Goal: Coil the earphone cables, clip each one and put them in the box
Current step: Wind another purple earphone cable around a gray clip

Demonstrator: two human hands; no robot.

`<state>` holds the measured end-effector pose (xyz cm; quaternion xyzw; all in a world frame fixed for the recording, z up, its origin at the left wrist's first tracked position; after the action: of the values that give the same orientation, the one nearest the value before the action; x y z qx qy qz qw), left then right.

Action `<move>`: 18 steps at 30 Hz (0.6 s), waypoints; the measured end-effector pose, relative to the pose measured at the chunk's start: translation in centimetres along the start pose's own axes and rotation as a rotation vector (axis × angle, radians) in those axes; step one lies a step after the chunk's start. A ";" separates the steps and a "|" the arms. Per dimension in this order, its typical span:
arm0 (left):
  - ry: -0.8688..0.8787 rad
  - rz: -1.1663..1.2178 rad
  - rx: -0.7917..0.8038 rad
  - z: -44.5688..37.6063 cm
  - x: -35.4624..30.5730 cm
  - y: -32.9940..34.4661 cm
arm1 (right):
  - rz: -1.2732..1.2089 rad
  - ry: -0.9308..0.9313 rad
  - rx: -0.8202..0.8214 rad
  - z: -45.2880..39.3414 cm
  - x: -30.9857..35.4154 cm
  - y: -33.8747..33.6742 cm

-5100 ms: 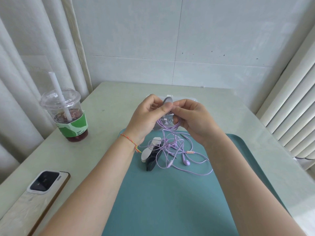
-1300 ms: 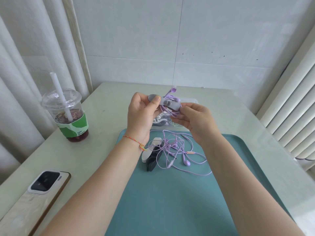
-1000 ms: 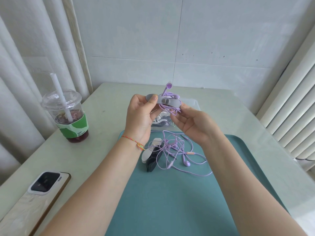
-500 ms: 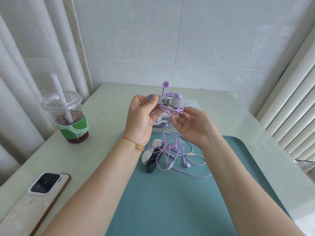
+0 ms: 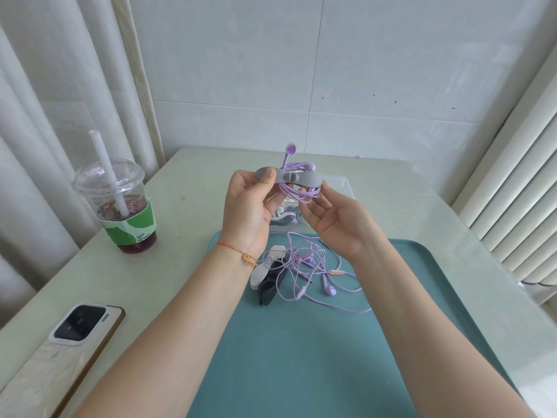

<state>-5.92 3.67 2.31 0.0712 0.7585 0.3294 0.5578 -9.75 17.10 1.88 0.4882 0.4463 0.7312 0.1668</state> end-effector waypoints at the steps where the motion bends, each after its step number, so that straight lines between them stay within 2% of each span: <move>1: 0.004 0.003 -0.005 0.0 0.0 0.0 | 0.023 -0.003 0.008 0.0 0.0 -0.1; 5: 0.005 0.027 0.006 0.3 -0.2 0.2 | 0.268 -0.039 0.026 0.0 -0.3 -0.2; 8: -0.017 -0.054 0.004 0.2 -0.3 -0.1 | 0.423 -0.024 0.026 0.2 0.1 -0.3; 11: -0.040 -0.199 0.029 -0.1 -0.5 -0.6 | 0.847 0.013 0.010 0.7 1.2 -0.4; 13: -0.009 -0.332 0.071 -0.2 -0.8 -0.8 | 1.152 -0.073 -0.104 0.8 2.3 -0.5; 15: 0.018 -0.471 0.110 -0.3 -1.0 -1.0 | 1.214 -0.257 -0.197 0.9 3.5 -0.1; 16: 0.025 -0.529 0.133 -0.3 -1.0 -1.0 | 1.199 -0.350 -0.197 1.0 4.0 0.1; 18: 0.036 -0.634 0.185 -0.1 -1.1 -0.9 | 1.204 -0.442 -0.098 1.3 4.3 0.5</move>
<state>-5.38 2.38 2.67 -0.1241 0.7794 0.0703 0.6101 -10.57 20.36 4.91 0.7844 0.0154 0.5984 -0.1626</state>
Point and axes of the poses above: each hand's wrist, its own z-axis away from the middle knuckle, its own y-axis out of the palm, x = y × z, the point moved 2 cm from there along -z, towards the middle knuckle, and after that the axes turned 4 degrees about -z, right-handed, at the moved point
